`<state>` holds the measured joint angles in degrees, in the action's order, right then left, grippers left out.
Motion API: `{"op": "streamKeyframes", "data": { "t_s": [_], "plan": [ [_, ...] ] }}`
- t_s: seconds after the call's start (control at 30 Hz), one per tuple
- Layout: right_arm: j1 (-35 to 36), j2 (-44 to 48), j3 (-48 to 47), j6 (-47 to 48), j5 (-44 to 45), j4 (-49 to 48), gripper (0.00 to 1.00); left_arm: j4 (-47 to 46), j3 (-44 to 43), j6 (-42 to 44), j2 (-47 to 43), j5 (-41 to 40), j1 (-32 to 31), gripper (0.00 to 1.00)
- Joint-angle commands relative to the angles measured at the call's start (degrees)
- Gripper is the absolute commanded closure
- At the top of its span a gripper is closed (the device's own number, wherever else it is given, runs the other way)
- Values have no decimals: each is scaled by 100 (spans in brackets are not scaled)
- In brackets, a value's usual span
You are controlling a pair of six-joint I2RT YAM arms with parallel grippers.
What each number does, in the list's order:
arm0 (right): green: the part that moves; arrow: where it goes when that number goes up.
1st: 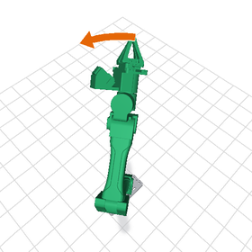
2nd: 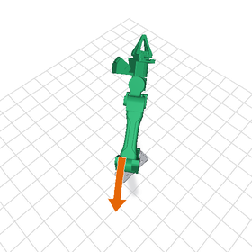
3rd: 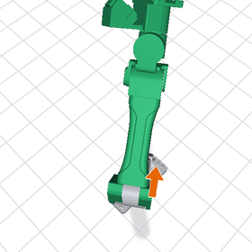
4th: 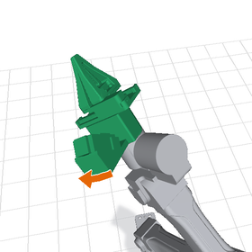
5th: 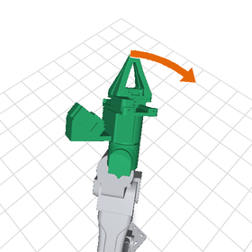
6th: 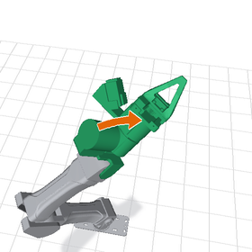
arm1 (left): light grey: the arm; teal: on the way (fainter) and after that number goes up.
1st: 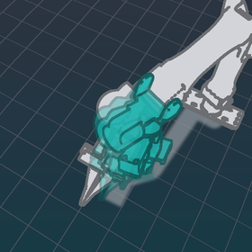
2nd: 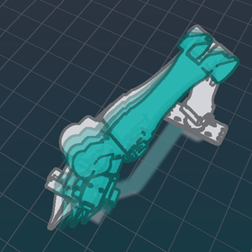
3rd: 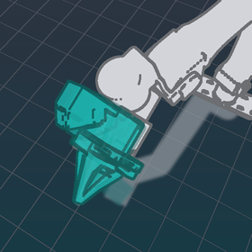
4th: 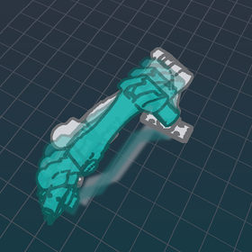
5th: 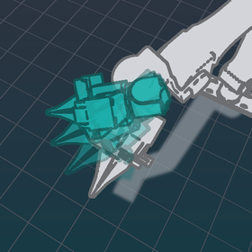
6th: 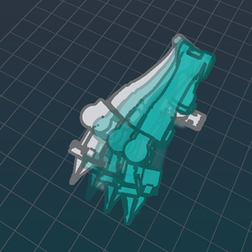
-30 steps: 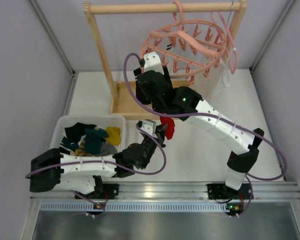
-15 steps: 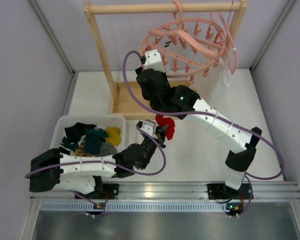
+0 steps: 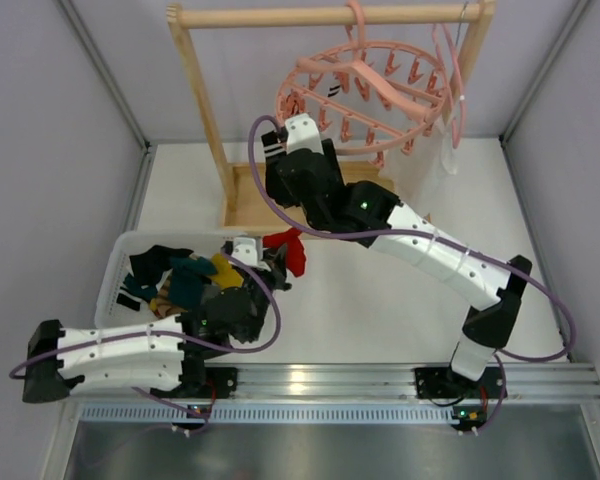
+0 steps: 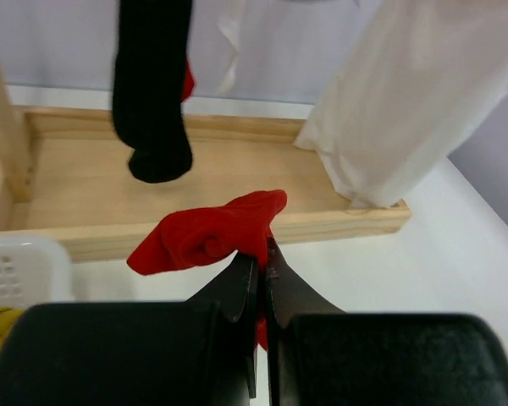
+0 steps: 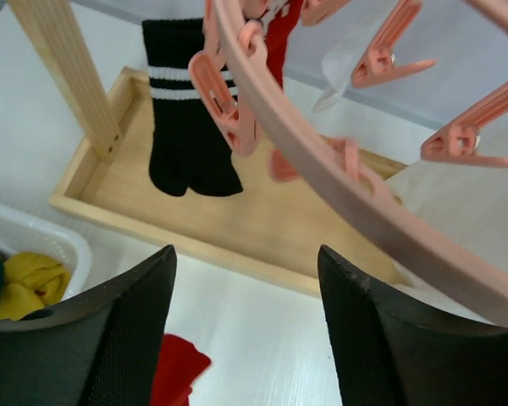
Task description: Remove the socks clipped to the hanger
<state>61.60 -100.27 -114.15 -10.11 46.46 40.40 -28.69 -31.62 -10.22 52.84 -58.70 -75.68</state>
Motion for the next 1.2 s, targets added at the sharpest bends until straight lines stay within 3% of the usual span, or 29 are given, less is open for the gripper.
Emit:
{"op": "streamKeyframes", "data": {
  "t_s": [0.0, 0.07, 0.2, 0.23, 0.43, 0.67, 0.77, 0.8, 0.93, 1.17],
  "plan": [
    [-43, 683, 252, -202, -830, -454, 31, 2127, -563, -664, -712, -958, 44, 100],
    [-43, 1008, 506, -281, -1243, -542, 23, 3301, -749, -1252, -1108, -1126, 71, 100],
    [-43, 1650, 972, -430, -2121, -639, 9, 4411, -1091, -1702, -1565, -1530, 97, 100],
    [-43, 1921, 1060, -448, -2306, -630, 1, 4590, -1153, -1833, -1644, -1670, 106, 100],
    [-43, 3126, 1930, -536, -3265, -736, 1, 5847, -1969, -2186, -1918, -1917, 369, 100],
    [-43, 4058, 2739, -589, -3319, -648, 1, 7112, -2630, -2914, -1567, -1707, 1010, 100],
    [-34, 4243, 2915, -650, -3292, -648, 1, 7657, -2753, -3504, -1286, -1120, 1835, 100],
    [-43, 4278, 2951, -659, -3292, -656, 0, 7650, -2710, -3513, -1241, -500, 2516, 100],
    [-43, 4332, 3117, -650, -3266, -665, 0, 7615, -2316, -3504, -733, 1069, 4155, 100],
    [-43, 4305, 3214, -519, -3020, -647, 1, 7632, -1234, -4277, -1292, 1317, 4360, 100]
  ]
}}
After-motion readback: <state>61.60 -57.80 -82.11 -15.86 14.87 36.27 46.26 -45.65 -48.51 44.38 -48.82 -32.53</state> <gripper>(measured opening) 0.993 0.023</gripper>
